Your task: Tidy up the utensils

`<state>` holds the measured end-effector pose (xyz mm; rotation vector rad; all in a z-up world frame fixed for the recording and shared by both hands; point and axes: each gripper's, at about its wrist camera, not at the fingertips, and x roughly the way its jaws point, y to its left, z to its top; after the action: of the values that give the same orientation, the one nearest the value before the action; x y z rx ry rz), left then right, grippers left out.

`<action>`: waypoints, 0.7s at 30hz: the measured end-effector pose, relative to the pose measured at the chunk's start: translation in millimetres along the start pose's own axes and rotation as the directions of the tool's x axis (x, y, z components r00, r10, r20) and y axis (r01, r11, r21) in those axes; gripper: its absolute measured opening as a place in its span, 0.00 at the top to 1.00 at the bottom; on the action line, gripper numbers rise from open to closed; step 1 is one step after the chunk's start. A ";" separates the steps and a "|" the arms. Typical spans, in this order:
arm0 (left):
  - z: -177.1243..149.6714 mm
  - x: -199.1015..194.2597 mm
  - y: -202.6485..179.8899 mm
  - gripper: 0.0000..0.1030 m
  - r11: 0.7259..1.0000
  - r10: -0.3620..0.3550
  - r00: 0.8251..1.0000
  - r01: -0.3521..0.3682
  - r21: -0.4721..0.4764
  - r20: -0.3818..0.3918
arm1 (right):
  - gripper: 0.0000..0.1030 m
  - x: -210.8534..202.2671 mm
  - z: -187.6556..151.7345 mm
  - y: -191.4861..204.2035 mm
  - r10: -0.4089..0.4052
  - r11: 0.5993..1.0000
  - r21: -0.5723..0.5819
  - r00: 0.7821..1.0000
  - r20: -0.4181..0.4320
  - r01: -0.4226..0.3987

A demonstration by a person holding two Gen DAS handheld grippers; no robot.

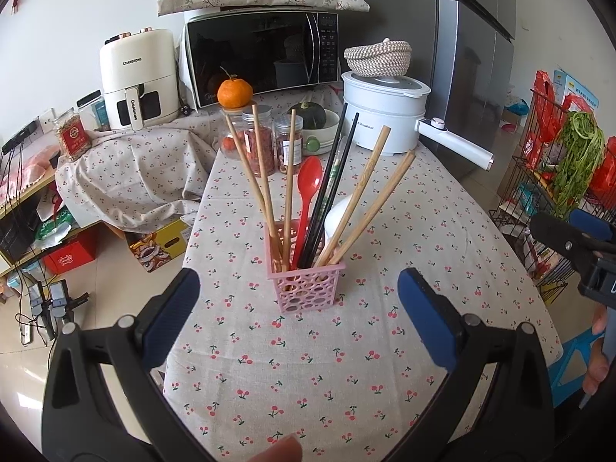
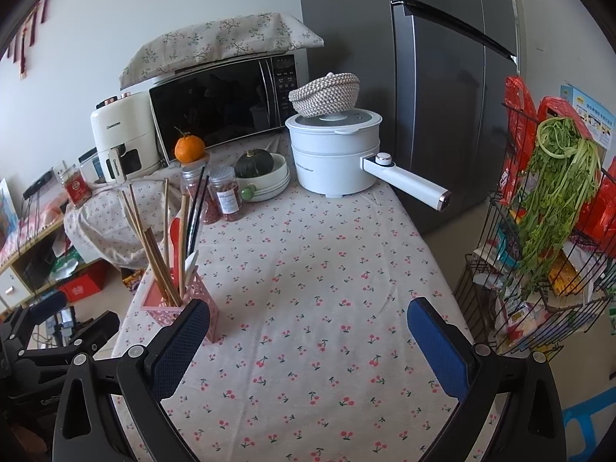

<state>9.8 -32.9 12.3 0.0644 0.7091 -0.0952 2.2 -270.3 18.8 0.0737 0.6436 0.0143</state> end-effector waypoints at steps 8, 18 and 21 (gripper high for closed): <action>0.9 -2.6 0.7 0.01 1.000 -0.004 1.000 0.004 -0.007 0.012 | 0.00 2.8 -0.2 -0.5 -0.022 1.000 0.001 1.000 0.000 0.022; 1.2 -4.8 0.3 0.01 1.000 0.010 0.999 -0.010 -0.005 0.035 | 0.00 3.8 0.5 -1.2 -0.034 0.999 0.004 0.999 0.003 0.034; 1.1 -4.1 0.1 0.01 1.000 0.012 0.999 -0.012 -0.006 0.034 | 0.00 4.6 0.6 -1.4 -0.029 1.000 0.007 1.000 -0.002 0.029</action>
<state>7.4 -32.7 15.8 0.0620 0.6749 -0.0824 6.2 -271.6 16.4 0.0708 0.6466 -0.0163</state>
